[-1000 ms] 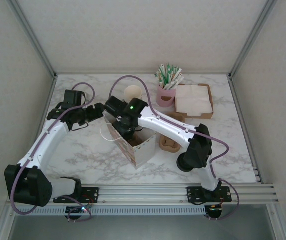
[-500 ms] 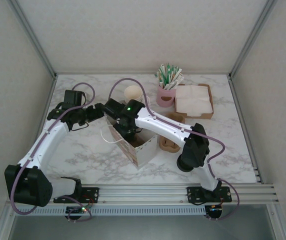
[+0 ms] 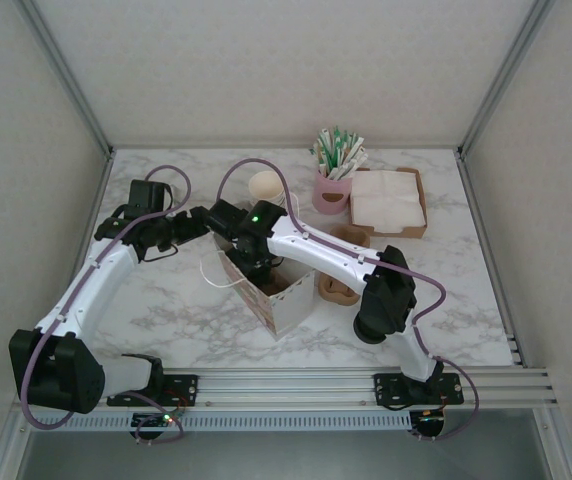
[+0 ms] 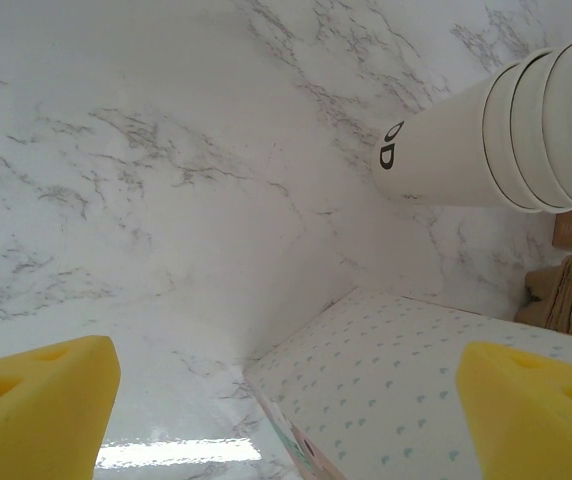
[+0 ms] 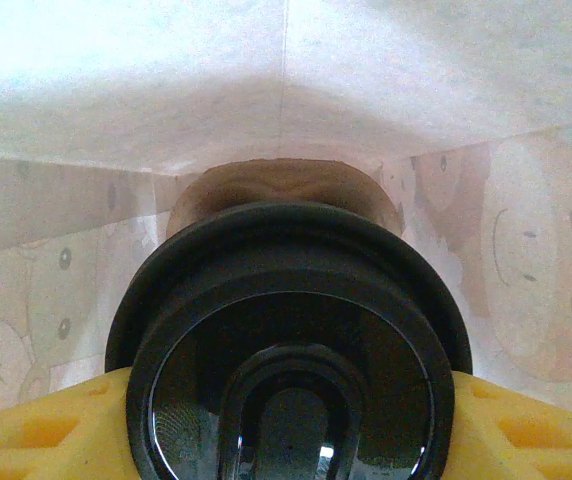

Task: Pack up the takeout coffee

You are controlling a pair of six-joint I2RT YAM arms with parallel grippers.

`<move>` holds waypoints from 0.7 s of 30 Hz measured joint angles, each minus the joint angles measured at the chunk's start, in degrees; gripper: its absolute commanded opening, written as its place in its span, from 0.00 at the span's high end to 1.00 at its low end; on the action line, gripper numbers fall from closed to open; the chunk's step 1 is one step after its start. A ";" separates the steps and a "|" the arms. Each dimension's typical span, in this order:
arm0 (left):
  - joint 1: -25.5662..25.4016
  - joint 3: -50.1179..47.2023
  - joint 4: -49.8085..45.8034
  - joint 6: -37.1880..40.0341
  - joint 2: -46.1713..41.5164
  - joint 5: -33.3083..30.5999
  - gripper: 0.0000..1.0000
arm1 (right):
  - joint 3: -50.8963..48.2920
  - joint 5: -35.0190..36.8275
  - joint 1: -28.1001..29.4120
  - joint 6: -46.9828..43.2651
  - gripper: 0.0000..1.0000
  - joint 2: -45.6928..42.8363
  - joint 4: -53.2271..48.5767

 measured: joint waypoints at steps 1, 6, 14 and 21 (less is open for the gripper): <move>0.00 0.00 0.00 0.00 0.00 0.00 0.13 | -0.09 -0.04 0.00 0.13 0.46 0.00 0.07; 0.00 0.00 0.00 0.00 0.00 0.00 0.13 | -1.05 -0.20 -0.04 0.55 0.46 0.00 0.83; -0.02 0.00 0.00 0.00 0.00 0.00 0.13 | -3.23 -0.20 -0.11 0.81 0.46 0.00 2.64; -0.28 0.00 0.00 0.00 0.00 0.00 0.13 | -5.68 -0.15 -0.11 1.01 0.46 -0.94 4.94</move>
